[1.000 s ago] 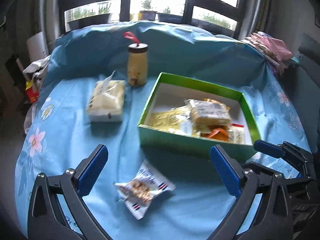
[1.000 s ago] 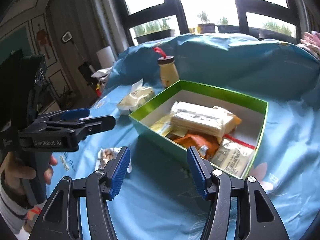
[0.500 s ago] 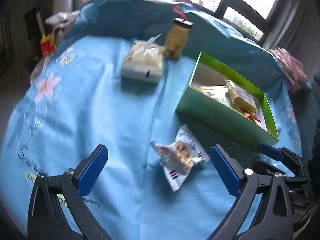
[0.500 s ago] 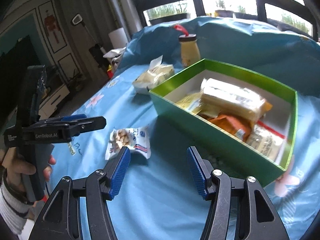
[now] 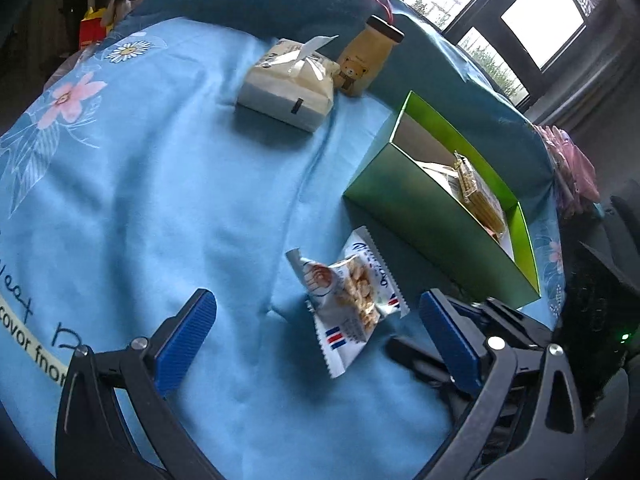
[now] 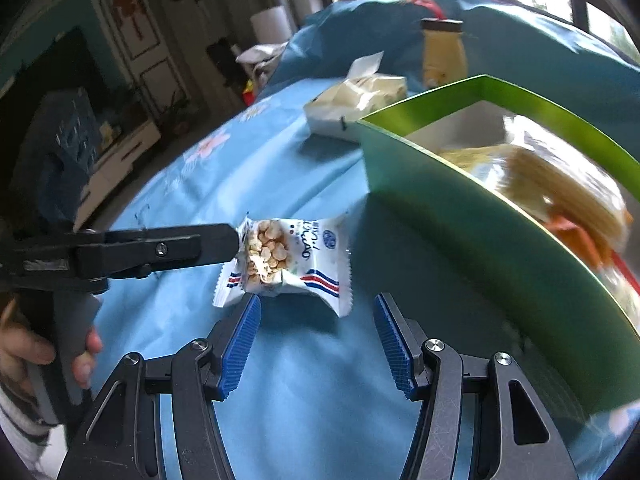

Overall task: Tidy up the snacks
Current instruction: 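Move the left gripper to the small peanut packet and grasp it, then lift the small peanut packet and carry it over the green box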

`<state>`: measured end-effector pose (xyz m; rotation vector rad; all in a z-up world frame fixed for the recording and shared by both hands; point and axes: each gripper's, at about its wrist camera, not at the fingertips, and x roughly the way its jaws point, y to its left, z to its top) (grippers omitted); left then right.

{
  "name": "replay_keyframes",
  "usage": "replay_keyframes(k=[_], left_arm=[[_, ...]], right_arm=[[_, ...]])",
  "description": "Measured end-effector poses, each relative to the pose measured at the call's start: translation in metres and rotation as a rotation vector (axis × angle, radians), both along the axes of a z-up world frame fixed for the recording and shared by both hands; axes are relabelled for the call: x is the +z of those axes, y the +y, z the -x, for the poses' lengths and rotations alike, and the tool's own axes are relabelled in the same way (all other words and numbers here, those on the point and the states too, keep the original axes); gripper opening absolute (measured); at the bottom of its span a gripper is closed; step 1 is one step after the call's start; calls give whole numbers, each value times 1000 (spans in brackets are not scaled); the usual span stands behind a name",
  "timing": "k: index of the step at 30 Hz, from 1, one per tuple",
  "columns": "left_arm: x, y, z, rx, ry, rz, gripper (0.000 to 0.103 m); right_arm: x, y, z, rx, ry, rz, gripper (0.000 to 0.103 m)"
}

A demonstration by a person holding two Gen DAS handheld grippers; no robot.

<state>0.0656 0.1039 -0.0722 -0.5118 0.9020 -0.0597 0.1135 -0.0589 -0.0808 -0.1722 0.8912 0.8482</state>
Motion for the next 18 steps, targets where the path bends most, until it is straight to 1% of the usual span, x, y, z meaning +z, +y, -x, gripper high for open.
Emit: replay_keyframes(k=[2,4,5,6,7,9,10,11,12,13,15,18], left_arm=[[-2,-4,-4,-11,-1,-2,100],[-4,-6,-8,-19,4,-5,94],[-6,-7,-11,-27,6,-6,88],[-6,-8,-12,-31,5,-8,79],[-7,-9,-13,-36,6,-14,75],[-9,-11,-16,-47,10,-21,62],[-10,-11,-16,-53,10,-17,58],[-12,-12,-18,-63,12,-13,51],[-12,-12,-18,-68,13,-21,47],[-12,-13,-19,-73,9,-28,47],[-13,-14,-19,-92,8,-28,42],[-13,-18,-19,-118,5,-49,42]], right_arm=[[-5,7,-4,13,3,21,60],[-8,12,-8,27,7,29,60],[-9,14,-9,31,8,34,60],[-10,15,-10,40,13,32,60],[-10,17,-11,53,15,22,60],[-10,20,-12,75,15,15,60],[-11,22,-11,84,17,12,60],[-11,23,-12,88,15,10,59],[-11,24,-12,91,16,12,59],[-12,26,-13,94,21,13,52],[-12,27,-13,90,16,17,50],[-14,25,-14,82,30,5,43]])
